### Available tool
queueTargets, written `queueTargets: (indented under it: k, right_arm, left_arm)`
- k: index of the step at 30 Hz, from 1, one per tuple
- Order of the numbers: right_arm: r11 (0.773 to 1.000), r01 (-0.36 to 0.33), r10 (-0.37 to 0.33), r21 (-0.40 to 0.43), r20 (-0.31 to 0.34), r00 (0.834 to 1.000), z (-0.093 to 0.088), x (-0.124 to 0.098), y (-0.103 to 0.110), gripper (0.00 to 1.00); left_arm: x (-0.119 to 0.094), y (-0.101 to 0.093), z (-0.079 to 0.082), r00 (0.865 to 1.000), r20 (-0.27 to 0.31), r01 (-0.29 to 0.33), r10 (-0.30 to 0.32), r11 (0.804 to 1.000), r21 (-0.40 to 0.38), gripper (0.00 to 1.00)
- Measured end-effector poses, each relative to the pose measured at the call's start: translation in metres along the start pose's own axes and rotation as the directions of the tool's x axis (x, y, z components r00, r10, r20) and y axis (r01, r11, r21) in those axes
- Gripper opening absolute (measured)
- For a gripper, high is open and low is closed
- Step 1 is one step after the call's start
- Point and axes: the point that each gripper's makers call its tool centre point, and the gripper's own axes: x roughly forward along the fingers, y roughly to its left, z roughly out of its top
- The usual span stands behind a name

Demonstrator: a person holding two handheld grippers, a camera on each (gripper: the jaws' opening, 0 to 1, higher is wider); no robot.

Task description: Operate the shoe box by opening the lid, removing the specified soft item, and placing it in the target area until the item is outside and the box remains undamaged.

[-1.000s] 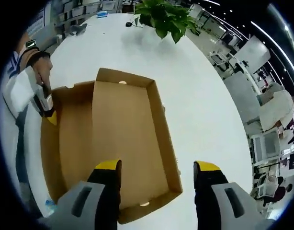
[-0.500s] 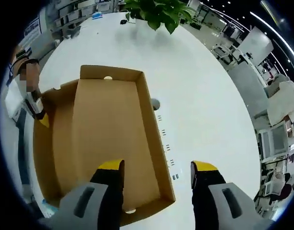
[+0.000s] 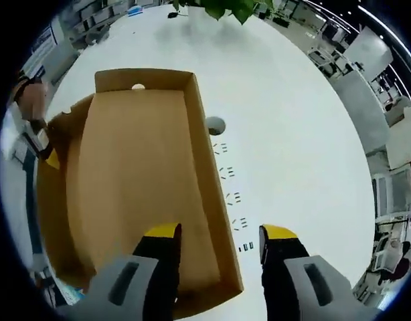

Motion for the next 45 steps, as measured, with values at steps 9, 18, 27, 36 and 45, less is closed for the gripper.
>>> queueTargets:
  k: [9,18,27,36,45]
  right_arm:
    - [0.998,-0.068,0.068,-0.017,-0.001,0.998,0.008,0.018,0.004,0.4]
    - [0.994,-0.106,0.105,-0.008,-0.054,0.993,0.002,0.028,0.004,0.29]
    - [0.988,-0.117,0.106,-0.105,-0.103,0.989,-0.005,0.033,0.001,0.17]
    - [0.987,-0.125,0.115,-0.097,-0.099,0.988,-0.003,0.033,0.003,0.14]
    - [0.988,-0.115,0.105,-0.106,-0.094,0.99,0.001,0.027,0.002,0.13]
  left_arm:
    - [0.002,0.0,0.001,1.0,-0.003,0.0,0.0,1.0,-0.006,0.01]
    - [0.003,0.002,0.0,1.0,-0.003,0.0,0.0,1.0,-0.018,0.01]
    - [0.002,0.003,0.0,1.0,-0.007,-0.002,0.002,1.0,-0.014,0.01]
    - [0.002,0.004,0.0,1.0,-0.003,0.001,-0.001,1.0,-0.019,0.01]
    - [0.002,0.003,0.0,1.0,-0.002,0.004,-0.004,1.0,-0.008,0.01]
